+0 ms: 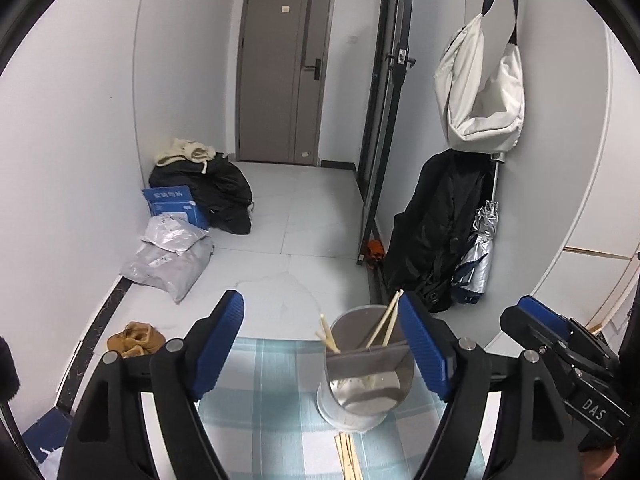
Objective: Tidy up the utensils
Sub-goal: 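Withdraw both open grippers up from the holder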
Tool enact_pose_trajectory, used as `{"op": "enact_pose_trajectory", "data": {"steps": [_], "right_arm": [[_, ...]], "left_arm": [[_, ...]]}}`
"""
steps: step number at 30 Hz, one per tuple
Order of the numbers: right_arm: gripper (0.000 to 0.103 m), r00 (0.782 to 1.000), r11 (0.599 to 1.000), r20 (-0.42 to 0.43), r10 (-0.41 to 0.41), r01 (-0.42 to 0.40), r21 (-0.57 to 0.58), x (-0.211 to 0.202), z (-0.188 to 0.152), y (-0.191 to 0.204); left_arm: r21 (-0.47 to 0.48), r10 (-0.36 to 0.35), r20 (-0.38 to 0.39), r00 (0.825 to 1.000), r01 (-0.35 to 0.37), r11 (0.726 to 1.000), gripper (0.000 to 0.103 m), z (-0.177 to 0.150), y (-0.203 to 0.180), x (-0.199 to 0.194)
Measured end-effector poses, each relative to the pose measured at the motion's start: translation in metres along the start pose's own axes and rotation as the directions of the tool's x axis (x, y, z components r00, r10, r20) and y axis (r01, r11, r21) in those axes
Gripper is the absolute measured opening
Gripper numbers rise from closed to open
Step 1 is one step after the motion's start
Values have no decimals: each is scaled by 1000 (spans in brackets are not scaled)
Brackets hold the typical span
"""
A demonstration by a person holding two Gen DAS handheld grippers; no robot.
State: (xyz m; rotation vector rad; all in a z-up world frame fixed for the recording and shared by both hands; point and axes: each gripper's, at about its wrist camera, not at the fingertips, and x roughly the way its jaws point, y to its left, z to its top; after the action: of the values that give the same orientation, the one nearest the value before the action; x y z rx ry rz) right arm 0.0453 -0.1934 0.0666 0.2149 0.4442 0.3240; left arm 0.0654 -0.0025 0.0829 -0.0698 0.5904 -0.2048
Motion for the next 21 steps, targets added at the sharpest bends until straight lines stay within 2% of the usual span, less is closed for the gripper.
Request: {"op": "enact_pose_trajectory", "data": {"steps": [5, 11, 14, 17, 21], "right_arm": [[68, 1000, 1000, 26, 1, -1, -18, -26, -13, 18], [68, 999, 1000, 35, 2, -2, -11, -47, -34, 26], [68, 999, 1000, 31, -9, 10, -6, -53, -47, 24], [70, 1000, 1000, 19, -15, 15, -6, -56, -58, 22], [73, 1000, 1000, -4, -21, 21, -6, -56, -75, 20]], "left_arm": [[-5, 6, 40, 999, -6, 1000, 86, -15, -2, -22], [-25, 3, 59, 998, -2, 1000, 88, -39, -6, -35], [-38, 5, 64, 998, -2, 999, 92, -50, -5, -36], [-37, -10, 56, 998, 12, 999, 92, -59, -4, -34], [-48, 8, 48, 999, -5, 999, 92, -74, 1, -31]]}}
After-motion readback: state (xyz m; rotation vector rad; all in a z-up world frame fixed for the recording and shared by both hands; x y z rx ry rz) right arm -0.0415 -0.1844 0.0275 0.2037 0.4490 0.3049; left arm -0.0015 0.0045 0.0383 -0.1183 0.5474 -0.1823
